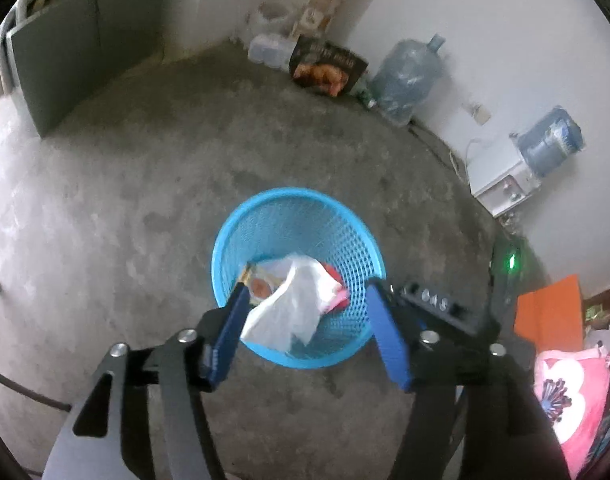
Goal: Collect trash
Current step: 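Carry tissue and red wrapper to the blue wastebasket and open both tools, then move both tools back over the bed toward the white drink bottle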
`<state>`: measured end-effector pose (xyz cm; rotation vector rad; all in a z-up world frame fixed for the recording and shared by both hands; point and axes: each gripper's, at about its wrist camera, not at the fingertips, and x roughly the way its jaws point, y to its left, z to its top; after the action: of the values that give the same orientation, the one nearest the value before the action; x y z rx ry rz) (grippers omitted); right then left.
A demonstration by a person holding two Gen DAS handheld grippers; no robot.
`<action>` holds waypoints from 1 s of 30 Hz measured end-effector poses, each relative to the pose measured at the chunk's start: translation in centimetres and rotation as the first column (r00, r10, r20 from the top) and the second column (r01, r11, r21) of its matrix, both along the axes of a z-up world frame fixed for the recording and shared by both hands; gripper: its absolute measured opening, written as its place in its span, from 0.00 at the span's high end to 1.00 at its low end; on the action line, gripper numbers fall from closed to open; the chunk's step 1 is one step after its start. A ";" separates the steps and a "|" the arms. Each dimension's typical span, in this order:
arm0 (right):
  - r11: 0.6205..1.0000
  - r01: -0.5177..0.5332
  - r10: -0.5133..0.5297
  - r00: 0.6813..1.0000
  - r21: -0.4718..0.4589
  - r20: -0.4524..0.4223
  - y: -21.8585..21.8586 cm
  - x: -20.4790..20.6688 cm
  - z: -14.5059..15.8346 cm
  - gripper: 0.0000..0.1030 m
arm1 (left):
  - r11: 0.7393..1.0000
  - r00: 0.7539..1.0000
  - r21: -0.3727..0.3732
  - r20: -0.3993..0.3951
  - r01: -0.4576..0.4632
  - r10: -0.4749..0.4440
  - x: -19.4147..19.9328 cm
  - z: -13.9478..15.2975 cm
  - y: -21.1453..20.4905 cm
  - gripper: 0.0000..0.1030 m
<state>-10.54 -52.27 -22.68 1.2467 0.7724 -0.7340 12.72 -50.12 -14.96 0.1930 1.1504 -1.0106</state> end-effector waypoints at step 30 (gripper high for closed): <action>0.915 -0.351 0.393 0.887 -0.200 0.243 15.1 0.3 16.7 0.31 | 0.953 0.965 -0.246 0.149 -0.175 0.216 -5.4 19.6 29.2 0.17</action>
<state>-10.22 -37.13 -6.03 0.9958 0.6828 -0.2857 7.31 -20.97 4.65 -0.0192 0.8656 -0.9224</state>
